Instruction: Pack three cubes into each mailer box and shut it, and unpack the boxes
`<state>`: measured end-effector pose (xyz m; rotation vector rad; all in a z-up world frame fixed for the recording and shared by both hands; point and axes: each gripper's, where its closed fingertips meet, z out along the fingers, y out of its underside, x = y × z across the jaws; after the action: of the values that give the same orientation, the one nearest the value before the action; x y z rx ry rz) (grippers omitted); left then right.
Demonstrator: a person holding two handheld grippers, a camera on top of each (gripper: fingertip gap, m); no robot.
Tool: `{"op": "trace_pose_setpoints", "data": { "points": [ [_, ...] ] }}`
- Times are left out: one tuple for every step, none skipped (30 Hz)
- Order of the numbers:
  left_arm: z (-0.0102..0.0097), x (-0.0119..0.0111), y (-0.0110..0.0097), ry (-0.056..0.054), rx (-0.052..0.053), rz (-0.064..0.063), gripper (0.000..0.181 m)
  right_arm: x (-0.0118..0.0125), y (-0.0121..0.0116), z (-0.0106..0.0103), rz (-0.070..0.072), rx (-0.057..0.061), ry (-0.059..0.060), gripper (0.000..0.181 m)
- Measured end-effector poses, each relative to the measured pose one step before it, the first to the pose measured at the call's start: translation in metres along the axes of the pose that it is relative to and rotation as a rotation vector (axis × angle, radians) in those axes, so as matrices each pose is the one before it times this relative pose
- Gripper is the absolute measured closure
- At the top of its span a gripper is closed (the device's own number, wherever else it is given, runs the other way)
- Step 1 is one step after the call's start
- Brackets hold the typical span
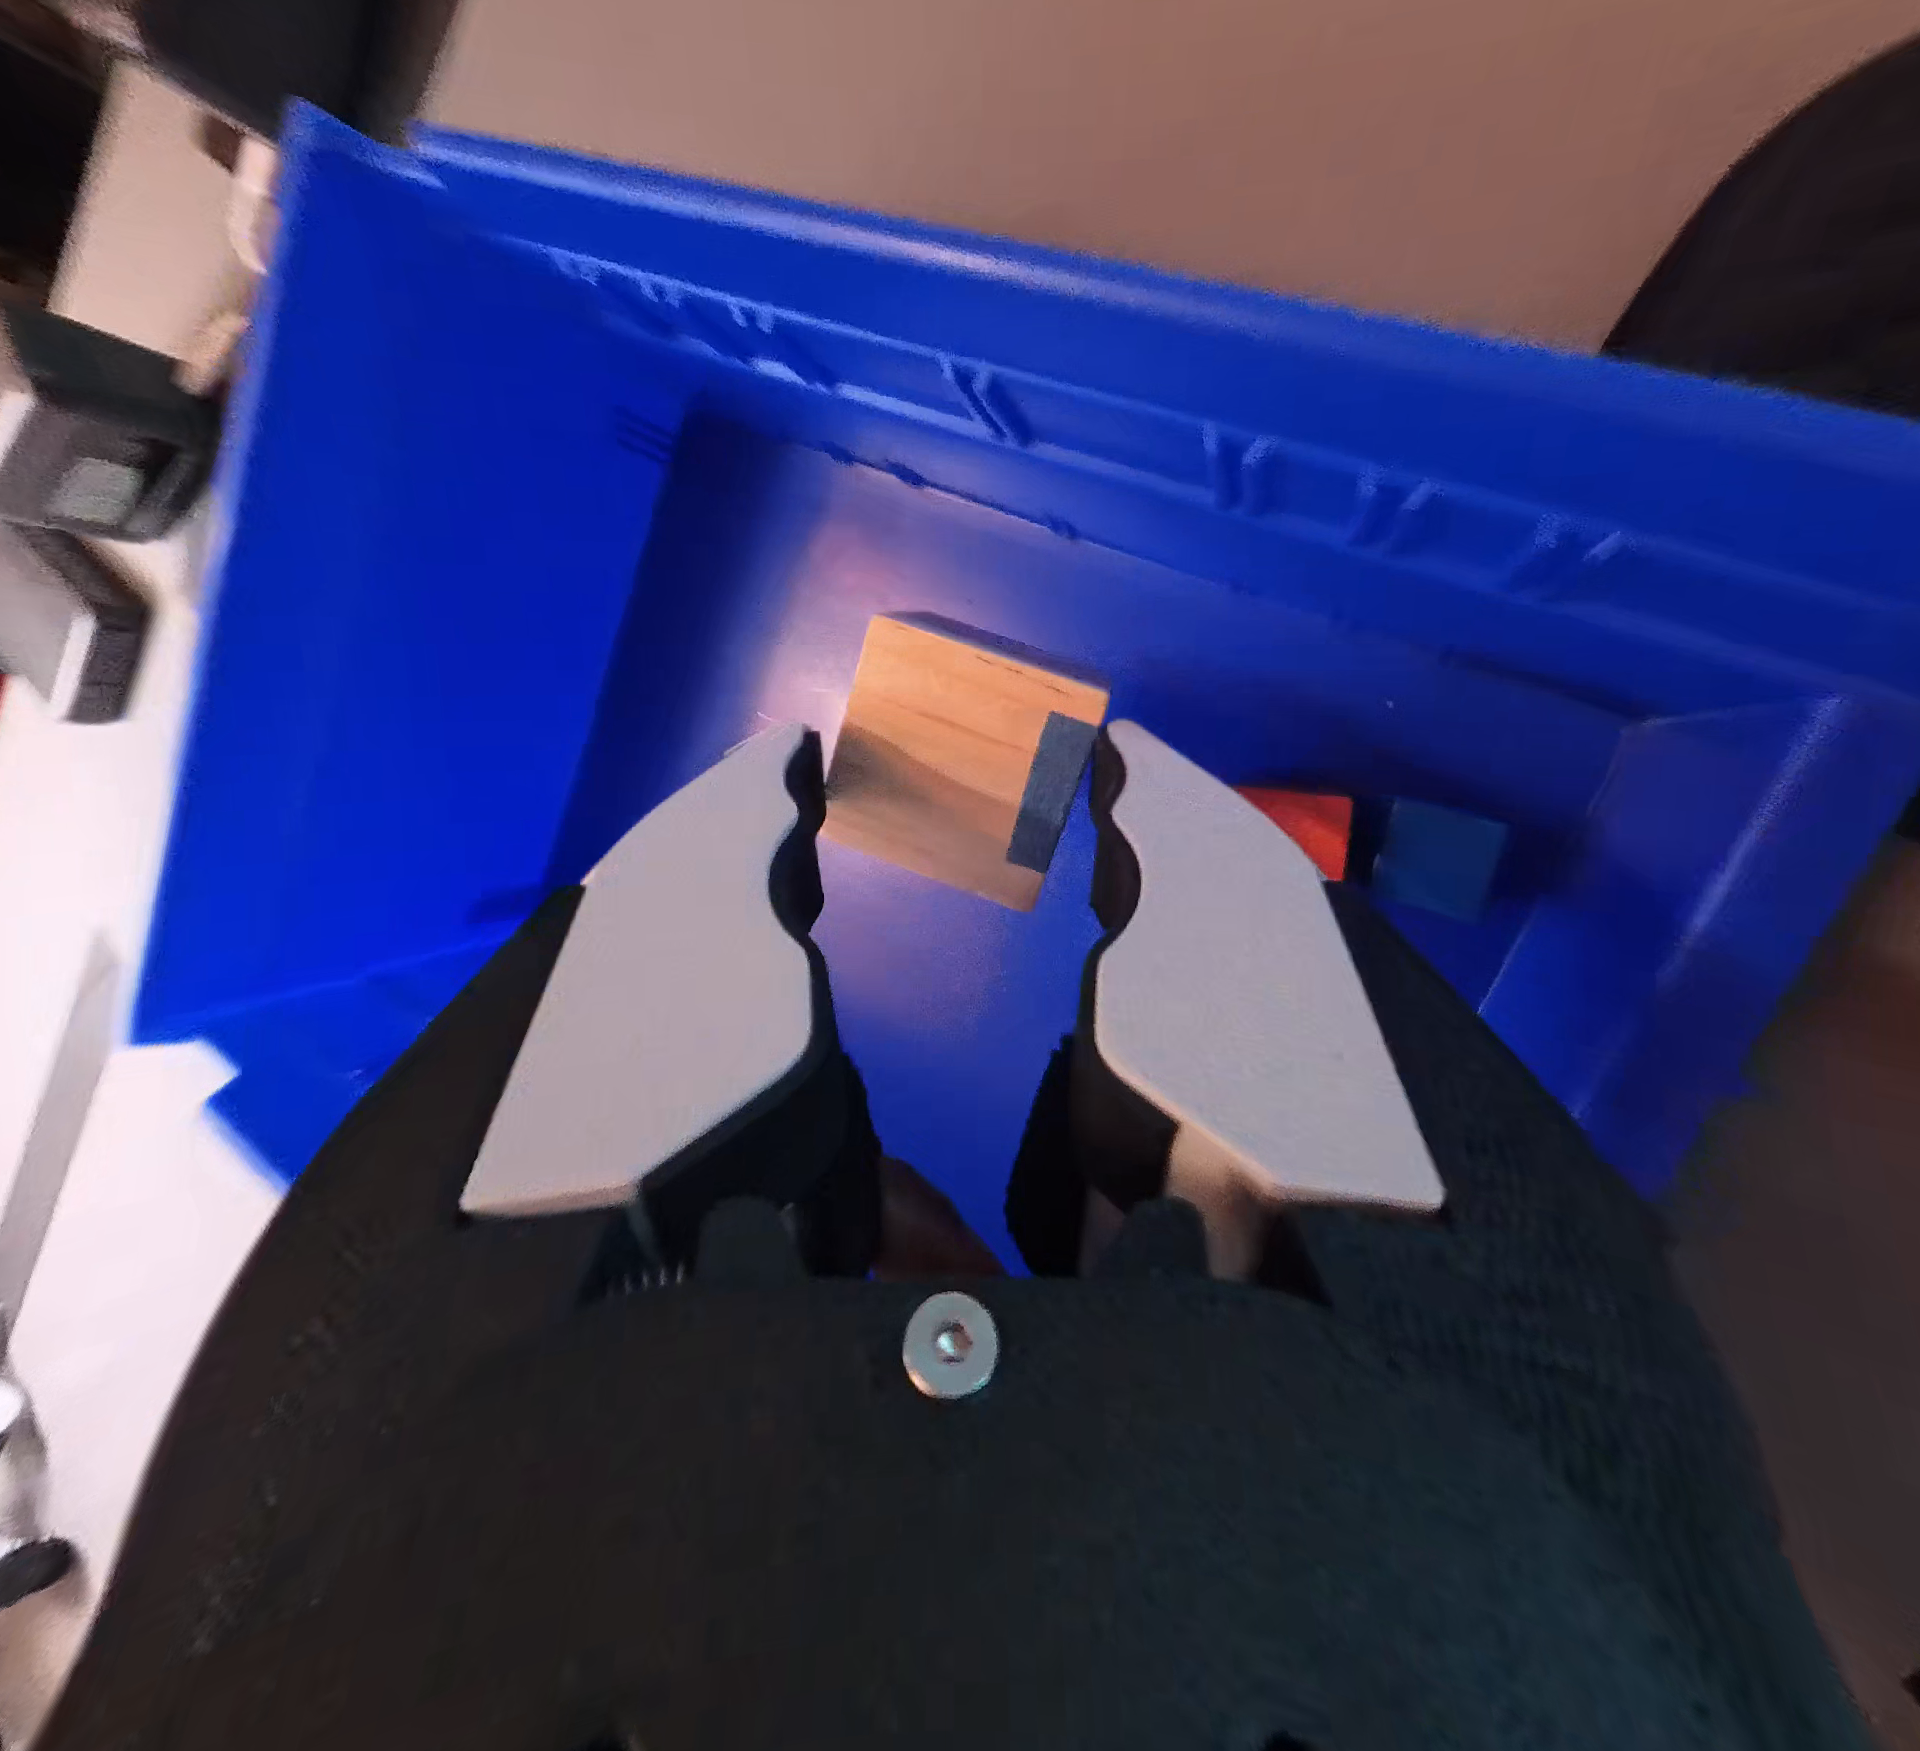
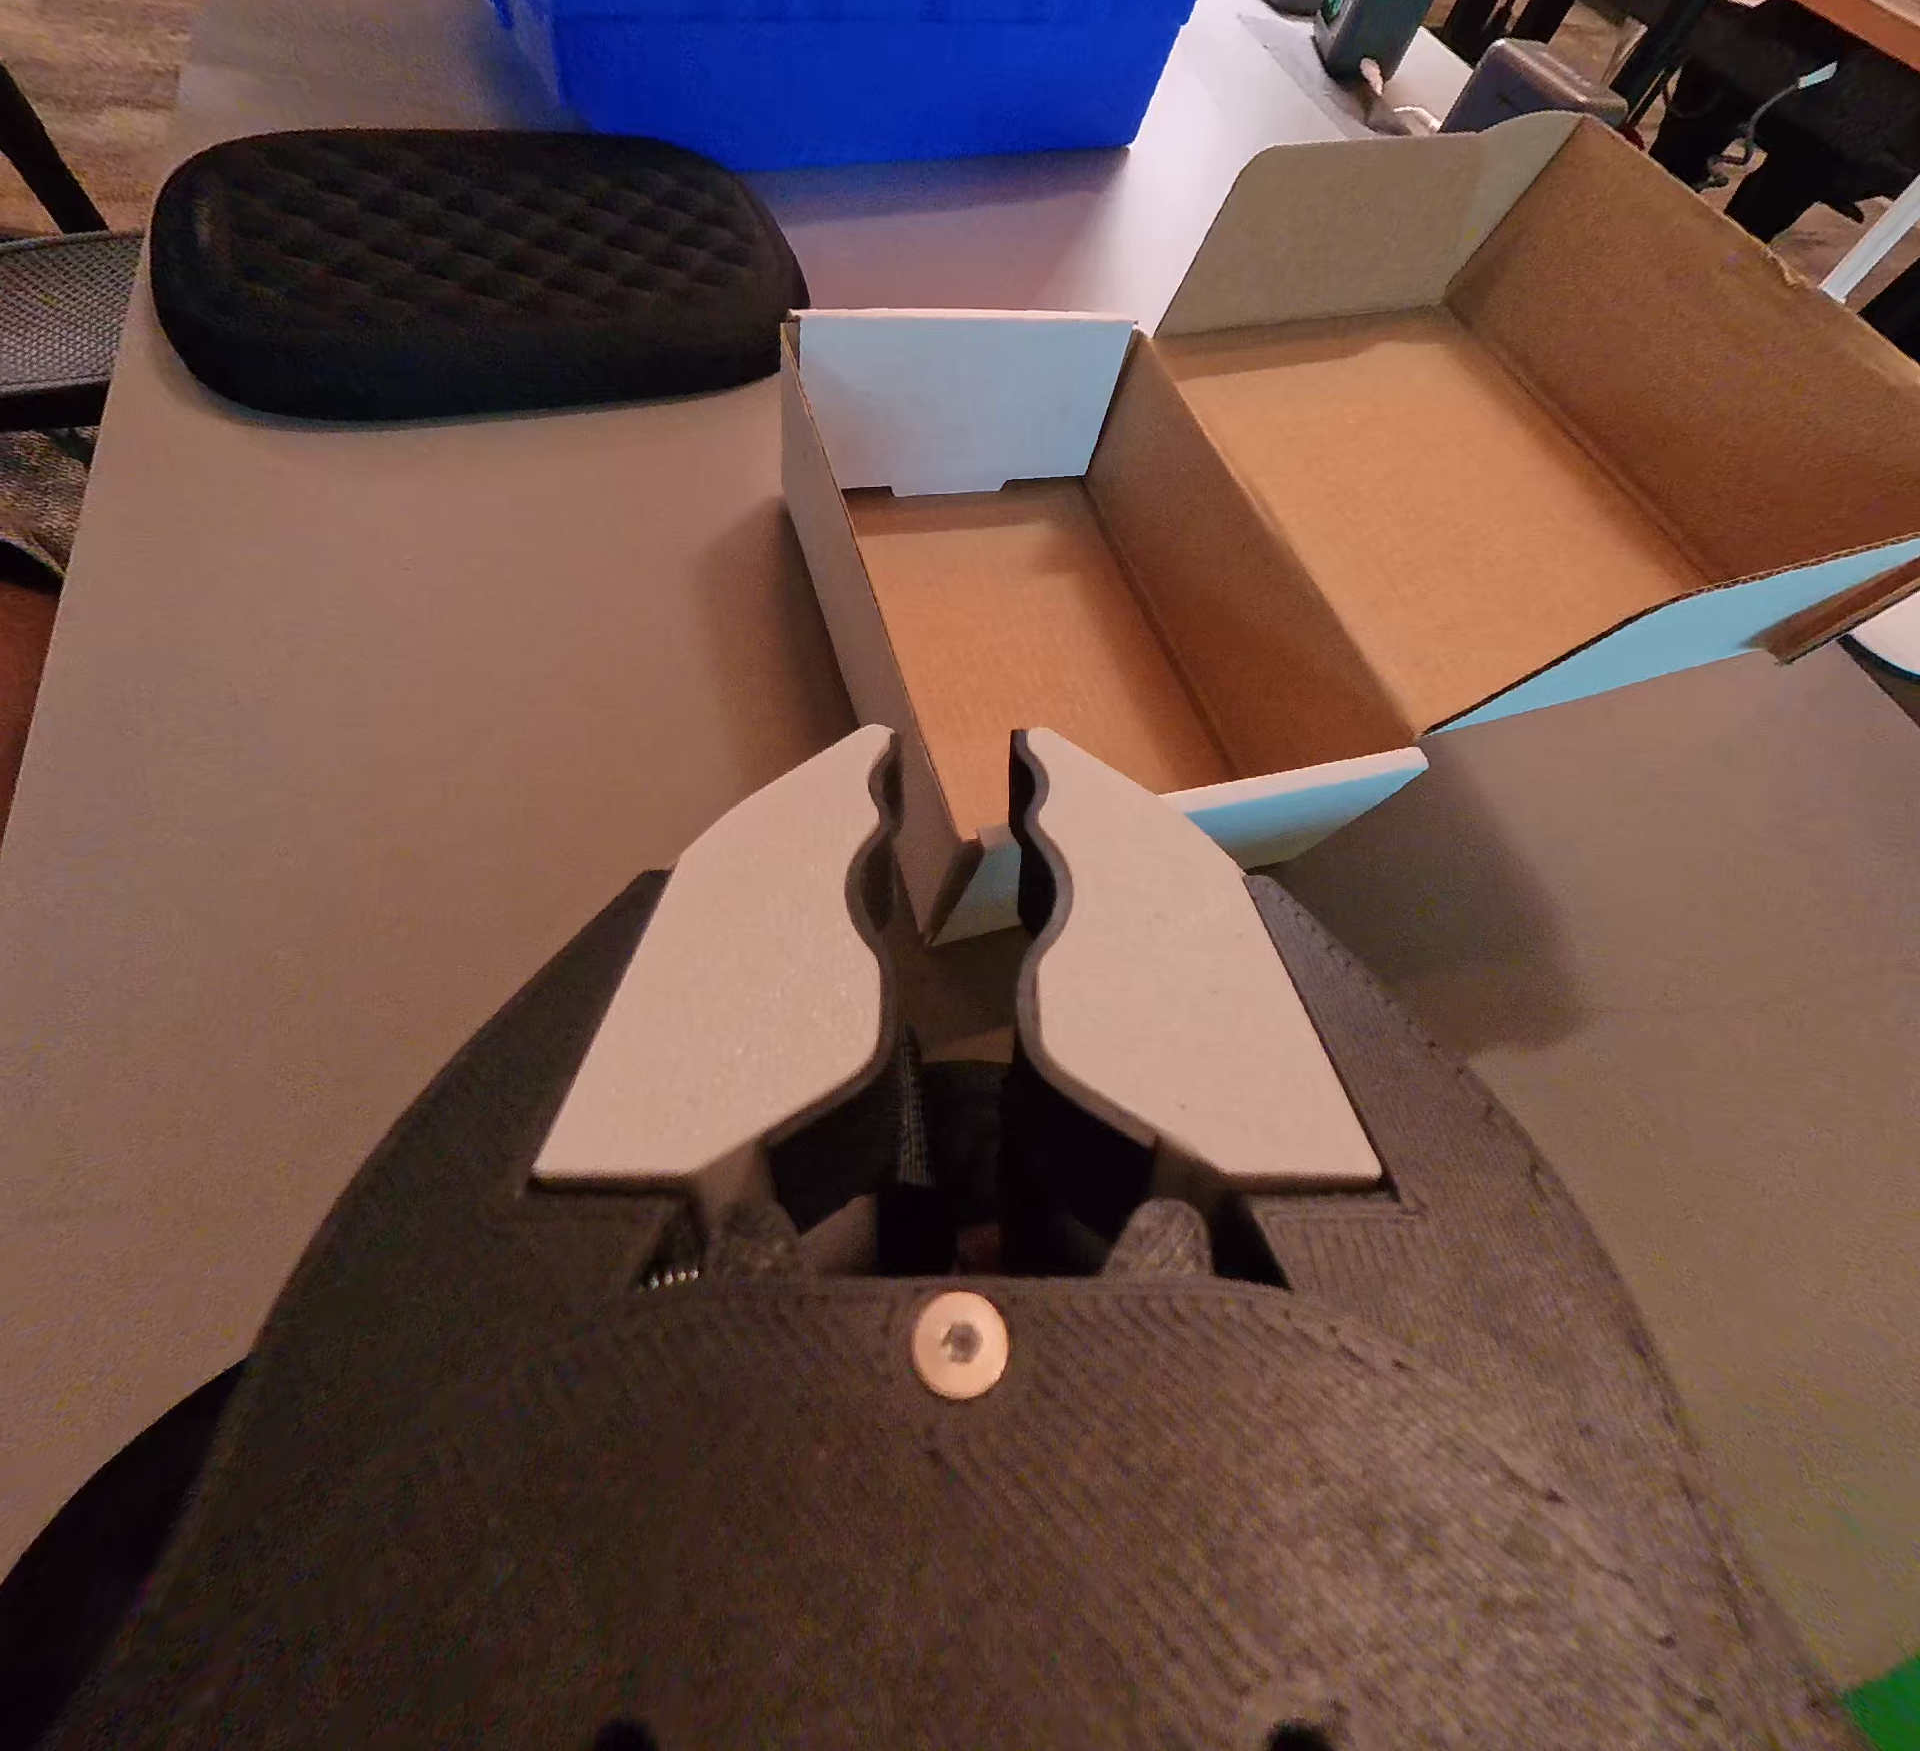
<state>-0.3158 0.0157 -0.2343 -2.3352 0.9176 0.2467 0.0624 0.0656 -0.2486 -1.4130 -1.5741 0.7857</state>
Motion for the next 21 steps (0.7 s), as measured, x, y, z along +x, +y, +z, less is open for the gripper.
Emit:
{"op": "trace_pose_setpoints", "data": {
  "points": [
    [-0.00816,-0.00295,-0.00672,-0.0345,0.0313,-0.0065,0.132,0.00001,-0.00004,0.00012,-0.0011,-0.0006,0.0010,0.162],
    [-0.00862,-0.00246,-0.00921,-0.0367,0.0389,-0.0061,0.132,-0.00006,-0.00008,0.00006,-0.0014,-0.0001,0.0011,0.162],
    [-0.00864,-0.00117,-0.01186,-0.0340,0.0476,-0.0057,0.132,-0.00005,-0.00005,-0.00001,-0.0008,0.0001,0.0007,0.162],
    [-0.00856,0.00122,-0.01429,-0.0269,0.0527,-0.0025,0.132,0.00012,0.00008,0.00005,0.0001,0.0000,0.0011,0.162],
    [-0.00783,0.00339,-0.01638,-0.0220,0.0559,0.0018,0.132,0.00014,-0.00010,-0.00002,0.0004,0.0002,0.0004,0.162],
    [-0.00646,0.00641,-0.01721,-0.0109,0.0524,0.0055,0.132,0.00003,-0.00004,0.00004,0.0008,0.0004,-0.0001,0.162],
    [-0.00470,0.00966,-0.01720,0.0024,0.0439,0.0128,0.132,0.00011,0.00000,0.00002,0.0008,0.0001,0.0006,0.162],
    [-0.00258,0.01293,-0.01666,0.0177,0.0334,0.0201,0.132,0.00008,-0.00008,0.00004,0.0000,0.0006,0.0006,0.162],
    [-0.00014,0.01522,-0.01632,0.0288,0.0261,0.0217,0.132,-0.00004,-0.00009,-0.00012,-0.0007,0.0011,0.0008,0.162],
    [0.00255,0.01632,-0.01599,0.0352,0.0199,0.0221,0.132,0.00006,-0.00010,-0.00003,-0.0007,0.0010,0.0009,0.162],
    [0.00492,0.01623,-0.01473,0.0382,0.0139,0.0212,0.132,-0.00001,0.00004,0.00005,-0.0006,0.0003,0.0005,0.162],
    [0.00729,0.01551,-0.01321,0.0400,0.0058,0.0202,0.132,-0.00013,0.00014,0.00007,-0.0002,0.0000,0.0007,0.162],
    [0.00919,0.01410,-0.01184,0.0381,0.0009,0.0180,0.132,-0.00005,0.00016,0.00012,-0.0007,-0.0005,0.0011,0.162],
    [0.01080,0.01215,-0.00999,0.0341,-0.0048,0.0159,0.132,-0.00011,0.00003,-0.00006,-0.0023,0.0003,0.0010,0.162],
    [0.01216,0.01026,-0.00762,0.0322,-0.0157,0.0133,0.132,0.00013,-0.00029,-0.00025,-0.0018,0.0025,0.0021,0.162],
    [0.01253,0.00762,-0.00539,0.0264,-0.0248,0.0139,0.132,0.00015,-0.00028,-0.00029,-0.0002,0.0030,0.0016,0.162],
    [0.01286,0.00448,-0.00416,0.0166,-0.0271,0.0135,0.132,0.00025,-0.00033,-0.00031,0.0012,0.0030,0.0015,0.162],
    [0.01294,0.00237,-0.00241,0.0138,-0.0334,0.0076,0.132,0.00021,-0.00021,-0.00027,0.0016,0.0029,0.0008,0.162],
    [0.01307,0.00038,-0.00090,0.0084,-0.0389,0.0032,0.132,0.00014,-0.00019,-0.00030,0.0011,0.0025,0.0007,0.162],
    [0.01316,-0.00064,0.00082,0.0060,-0.0441,0.0062,0.132,-0.00005,-0.00014,-0.00014,-0.0001,0.0019,0.0002,0.162],
    [0.01321,-0.00058,0.00057,0.0073,-0.0384,0.0059,0.132,-0.00018,0.00011,0.00010,-0.0005,0.0004,-0.0006,0.162]
  ]
}}
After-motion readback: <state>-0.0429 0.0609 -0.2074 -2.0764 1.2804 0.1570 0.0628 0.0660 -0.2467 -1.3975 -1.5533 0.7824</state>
